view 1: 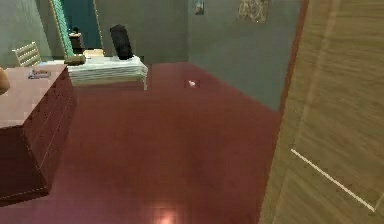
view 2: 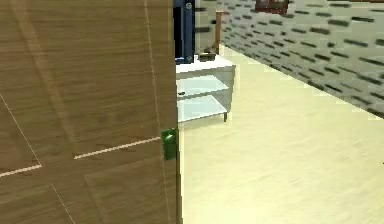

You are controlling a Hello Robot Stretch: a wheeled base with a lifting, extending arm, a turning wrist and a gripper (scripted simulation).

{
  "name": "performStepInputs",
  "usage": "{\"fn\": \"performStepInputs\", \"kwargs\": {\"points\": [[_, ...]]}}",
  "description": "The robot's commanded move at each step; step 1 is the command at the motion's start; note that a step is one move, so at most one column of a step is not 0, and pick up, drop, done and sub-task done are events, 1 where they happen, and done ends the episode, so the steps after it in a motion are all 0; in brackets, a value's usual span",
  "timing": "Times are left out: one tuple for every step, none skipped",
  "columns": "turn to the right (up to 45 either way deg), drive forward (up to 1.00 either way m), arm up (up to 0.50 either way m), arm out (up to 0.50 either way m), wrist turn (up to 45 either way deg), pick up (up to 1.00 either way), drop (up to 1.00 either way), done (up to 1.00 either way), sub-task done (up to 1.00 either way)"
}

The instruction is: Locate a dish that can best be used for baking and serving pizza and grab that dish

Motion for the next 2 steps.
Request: {"fn": "performStepInputs", "kwargs": {"points": [[0.0,1.0,0.0,0.0,0.0,0.0,0.0,0.0,0.0],[0.0,0.2,0.0,0.0,0.0,0.0,0.0,0.0,0.0]]}}
